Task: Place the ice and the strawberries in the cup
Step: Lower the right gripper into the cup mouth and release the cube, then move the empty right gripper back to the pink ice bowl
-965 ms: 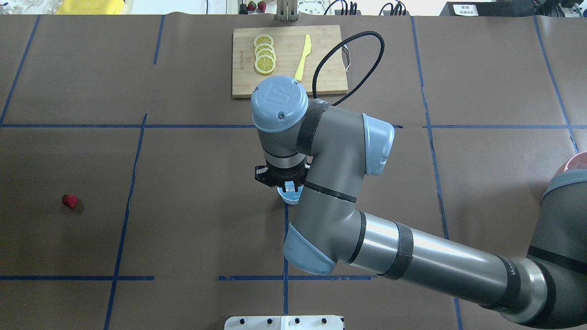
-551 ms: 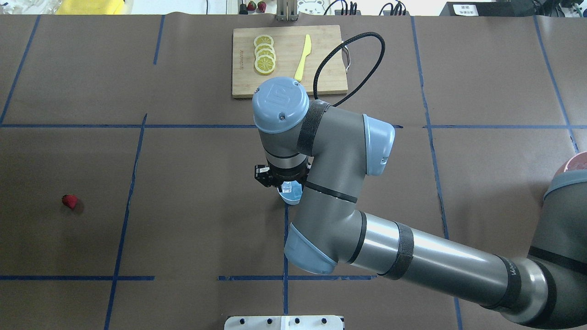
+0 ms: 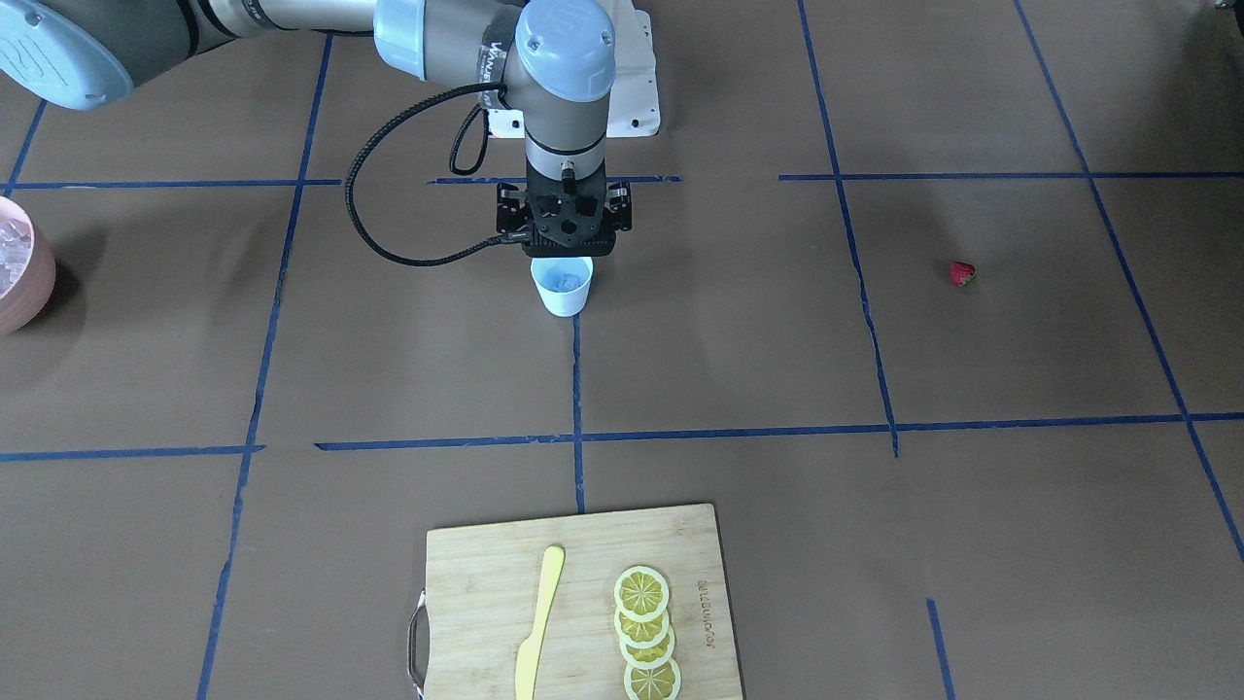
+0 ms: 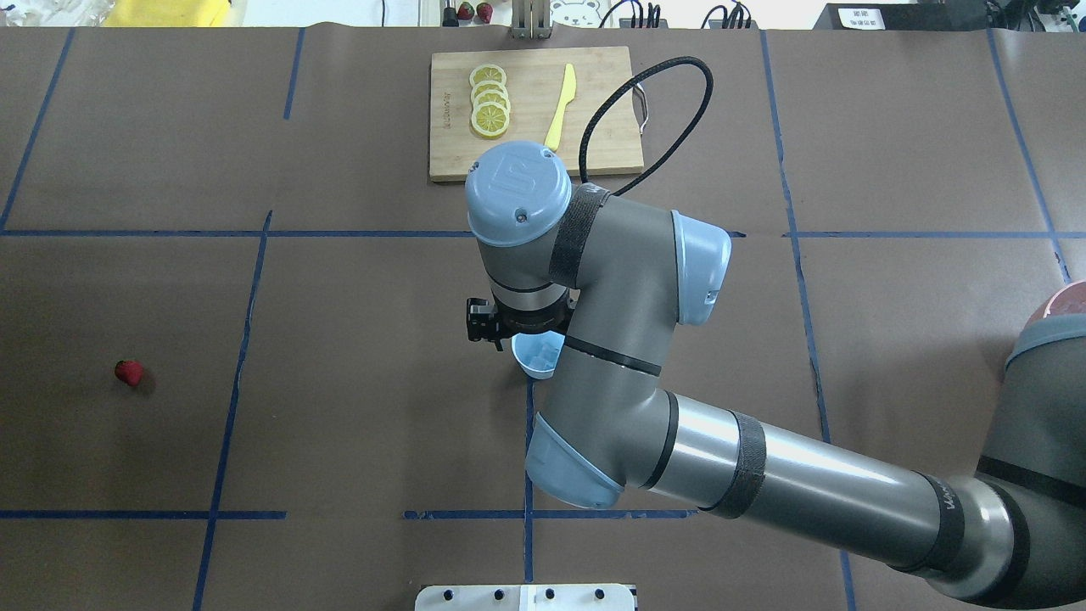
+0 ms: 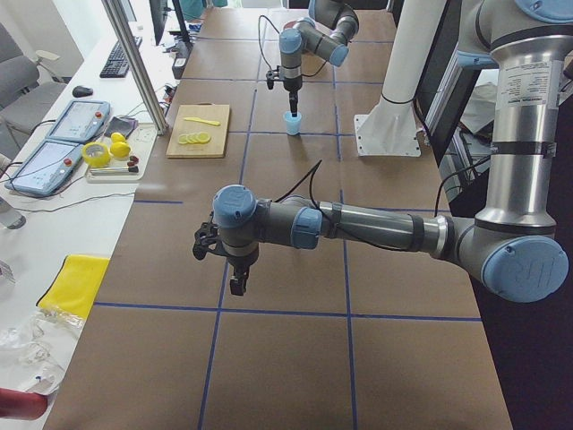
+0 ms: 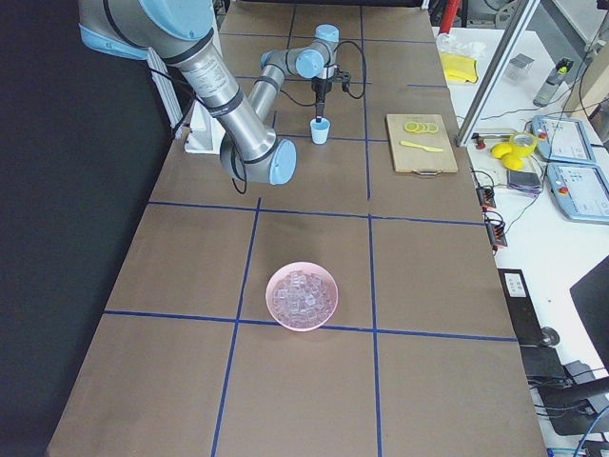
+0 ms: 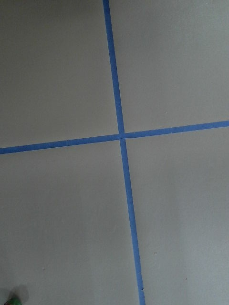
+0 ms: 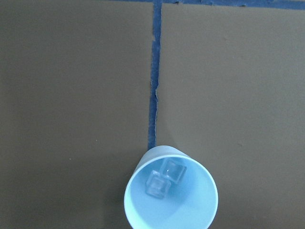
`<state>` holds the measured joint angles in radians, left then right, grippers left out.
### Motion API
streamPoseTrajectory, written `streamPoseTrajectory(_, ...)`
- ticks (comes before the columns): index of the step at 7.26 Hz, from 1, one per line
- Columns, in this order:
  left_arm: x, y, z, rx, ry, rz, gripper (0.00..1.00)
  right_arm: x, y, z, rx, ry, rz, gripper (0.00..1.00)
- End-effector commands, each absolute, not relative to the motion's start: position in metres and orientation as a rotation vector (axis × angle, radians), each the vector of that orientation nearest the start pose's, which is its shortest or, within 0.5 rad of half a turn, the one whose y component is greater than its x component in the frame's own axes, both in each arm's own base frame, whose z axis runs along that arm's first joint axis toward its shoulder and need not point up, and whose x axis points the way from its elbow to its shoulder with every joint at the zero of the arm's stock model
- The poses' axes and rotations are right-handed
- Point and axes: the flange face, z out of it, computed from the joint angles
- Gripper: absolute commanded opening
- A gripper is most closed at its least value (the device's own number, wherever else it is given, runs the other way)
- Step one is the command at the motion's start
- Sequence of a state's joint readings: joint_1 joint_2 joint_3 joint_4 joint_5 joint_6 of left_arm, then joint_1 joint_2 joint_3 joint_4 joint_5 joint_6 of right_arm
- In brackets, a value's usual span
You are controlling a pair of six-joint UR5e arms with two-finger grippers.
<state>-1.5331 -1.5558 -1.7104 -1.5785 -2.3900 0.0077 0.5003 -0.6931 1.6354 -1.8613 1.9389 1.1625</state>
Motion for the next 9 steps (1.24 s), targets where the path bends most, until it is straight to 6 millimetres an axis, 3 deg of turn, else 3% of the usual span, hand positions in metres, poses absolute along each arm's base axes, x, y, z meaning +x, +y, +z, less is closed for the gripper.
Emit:
streamPoseTrajectory(1, -0.042, -0.494, 0.591, 0.116, 0.818, 0.099, 1.00, -0.478, -0.427, 0.144, 0.001, -0.739, 0.021, 0.99)
streamPoseTrajectory(2, -0.042, -0.495, 0.589, 0.119, 0.818, 0.100, 1.00, -0.409, -0.423, 0.165, 0.059, -0.757, -0.006, 1.00)
streamPoseTrajectory(3, -0.042, -0.494, 0.589, 0.120, 0.819, 0.100, 1.00, -0.340, -0.436, 0.180, 0.129, -0.755, -0.011, 1.00)
streamPoseTrajectory(5, -0.042, -0.495, 0.584, 0.122, 0.819, 0.089, 1.00, -0.256, -0.426, 0.243, 0.196, -0.691, -0.138, 1.00)
streamPoseTrajectory(7, -0.042, -0.495, 0.583, 0.122, 0.820, 0.085, 1.00, -0.174, -0.441, 0.312, 0.194, -0.653, -0.242, 1.00)
streamPoseTrajectory(9, -0.040, -0.496, 0.583, 0.122, 0.820, 0.087, 1.00, -0.107, -0.431, 0.384, 0.199, -0.645, -0.320, 1.00)
